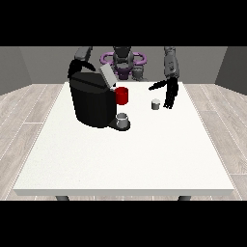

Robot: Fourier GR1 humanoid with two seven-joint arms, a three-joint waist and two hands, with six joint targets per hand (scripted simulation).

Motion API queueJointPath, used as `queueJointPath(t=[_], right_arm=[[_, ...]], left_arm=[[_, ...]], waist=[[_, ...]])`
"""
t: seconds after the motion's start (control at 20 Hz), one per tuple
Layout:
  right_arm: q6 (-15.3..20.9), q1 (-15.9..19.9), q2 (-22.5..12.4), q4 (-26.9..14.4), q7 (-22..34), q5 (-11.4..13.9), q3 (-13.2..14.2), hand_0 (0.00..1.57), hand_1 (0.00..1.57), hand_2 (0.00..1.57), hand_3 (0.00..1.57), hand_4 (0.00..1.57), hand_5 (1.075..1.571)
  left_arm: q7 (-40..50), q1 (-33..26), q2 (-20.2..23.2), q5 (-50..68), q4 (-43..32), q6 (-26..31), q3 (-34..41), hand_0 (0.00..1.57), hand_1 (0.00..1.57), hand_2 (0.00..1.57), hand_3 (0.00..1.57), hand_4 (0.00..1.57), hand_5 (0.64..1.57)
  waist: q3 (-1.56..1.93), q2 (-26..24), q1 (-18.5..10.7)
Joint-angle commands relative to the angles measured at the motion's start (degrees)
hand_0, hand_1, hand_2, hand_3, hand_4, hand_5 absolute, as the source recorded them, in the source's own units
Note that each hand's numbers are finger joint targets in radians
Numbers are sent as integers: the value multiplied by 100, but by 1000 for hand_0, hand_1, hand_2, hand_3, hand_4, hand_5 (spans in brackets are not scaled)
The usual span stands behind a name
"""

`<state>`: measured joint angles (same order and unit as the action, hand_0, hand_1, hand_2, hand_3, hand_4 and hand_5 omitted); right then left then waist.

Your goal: Insert the coffee pod into the coffee machine and close the lid

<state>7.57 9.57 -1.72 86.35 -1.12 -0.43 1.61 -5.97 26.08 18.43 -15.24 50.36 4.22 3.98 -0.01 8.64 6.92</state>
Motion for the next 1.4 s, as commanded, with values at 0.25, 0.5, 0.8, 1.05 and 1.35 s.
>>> queueJointPath(t=[0.25, 0.5, 0.8, 1.05, 1.35], right_arm=[[34, -71, 36, -263, -298, 161, -80, 0, 0, 0, 0, 424, 1571], [55, 113, -106, -461, -312, 222, 42, 0, 0, 0, 0, 392, 1571], [-57, 84, 18, -552, -360, 150, -75, 0, 0, 0, 0, 465, 1571], [-6, 336, -103, -680, -209, 158, 88, 0, 0, 0, 0, 520, 1571], [112, 245, 46, -741, -374, 137, 96, 0, 0, 0, 0, 513, 1571]], left_arm=[[-232, 292, 148, -570, -836, -377, -17, 615, 615, 738, 477, 0, 1571], [-394, 387, 253, -1051, -1001, -538, -274, 568, 568, 698, 414, 0, 1571], [-426, 717, 103, -1399, -1266, -1098, -250, 695, 695, 831, 592, 0, 1571], [-565, 1032, 168, -1507, -1460, -1262, -132, 837, 837, 974, 737, 391, 1571], [-652, 911, 102, -2017, -1697, -1580, -422, 930, 930, 1040, 820, 281, 1571]], waist=[[-1, 290, 226], [0, 354, 163], [0, 282, 249], [0, 350, 178], [1, 303, 161]])
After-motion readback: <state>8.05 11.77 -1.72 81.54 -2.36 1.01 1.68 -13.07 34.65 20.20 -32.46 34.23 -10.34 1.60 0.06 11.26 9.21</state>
